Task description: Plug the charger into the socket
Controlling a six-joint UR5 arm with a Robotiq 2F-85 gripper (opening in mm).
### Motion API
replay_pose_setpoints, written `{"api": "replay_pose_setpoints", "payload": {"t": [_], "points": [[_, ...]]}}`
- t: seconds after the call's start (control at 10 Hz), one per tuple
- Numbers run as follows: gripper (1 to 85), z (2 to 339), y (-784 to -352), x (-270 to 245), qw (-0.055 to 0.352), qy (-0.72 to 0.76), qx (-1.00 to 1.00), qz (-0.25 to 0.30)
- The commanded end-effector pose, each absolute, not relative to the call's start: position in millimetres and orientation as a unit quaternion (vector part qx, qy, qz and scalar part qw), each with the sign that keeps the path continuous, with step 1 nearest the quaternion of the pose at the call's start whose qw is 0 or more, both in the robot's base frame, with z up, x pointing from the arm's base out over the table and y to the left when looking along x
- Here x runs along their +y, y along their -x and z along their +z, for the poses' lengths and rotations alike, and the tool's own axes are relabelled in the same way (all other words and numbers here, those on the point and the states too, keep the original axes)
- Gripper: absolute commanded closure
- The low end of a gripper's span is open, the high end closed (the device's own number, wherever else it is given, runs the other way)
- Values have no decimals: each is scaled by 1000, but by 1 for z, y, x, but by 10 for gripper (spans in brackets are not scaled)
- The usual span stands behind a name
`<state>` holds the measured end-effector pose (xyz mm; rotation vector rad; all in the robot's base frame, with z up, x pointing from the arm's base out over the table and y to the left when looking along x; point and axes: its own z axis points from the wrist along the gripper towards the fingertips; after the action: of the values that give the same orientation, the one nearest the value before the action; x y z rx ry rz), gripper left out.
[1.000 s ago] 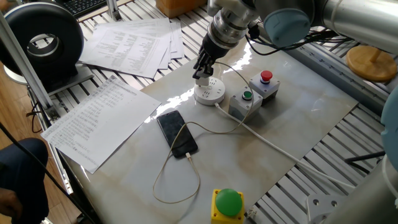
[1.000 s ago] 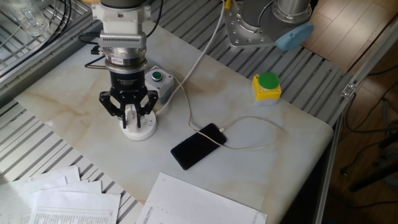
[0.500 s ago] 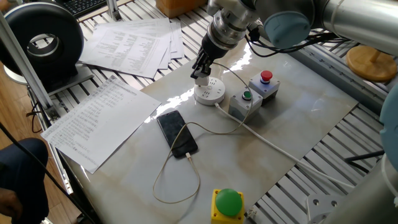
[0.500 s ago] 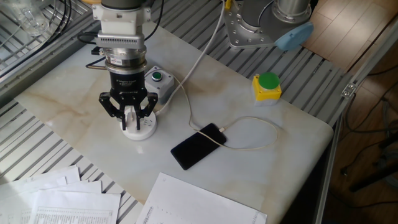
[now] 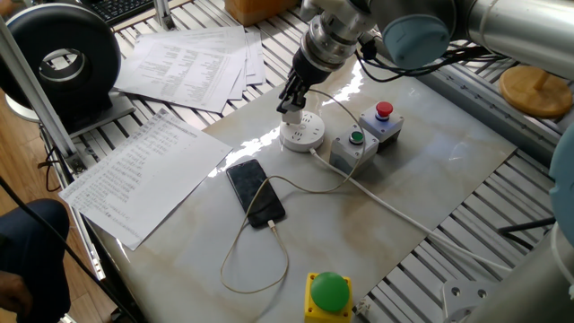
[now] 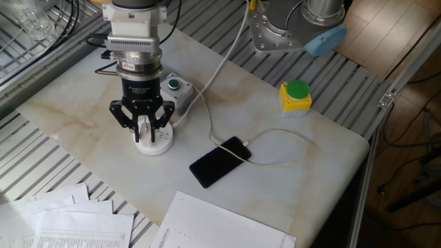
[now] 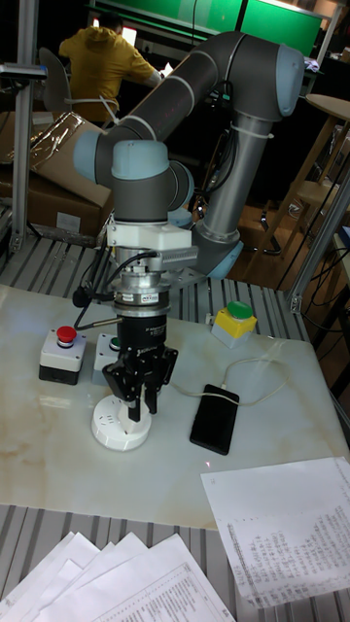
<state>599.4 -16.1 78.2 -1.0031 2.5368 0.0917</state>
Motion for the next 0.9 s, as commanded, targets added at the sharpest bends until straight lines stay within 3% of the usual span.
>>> {"api": "replay_pose_setpoints", "payload": {"t": [0.0,0.8], "points": [[847,79,-597,-20,202,358,911,35],[847,71,-587,-29,181,366,913,24]]}}
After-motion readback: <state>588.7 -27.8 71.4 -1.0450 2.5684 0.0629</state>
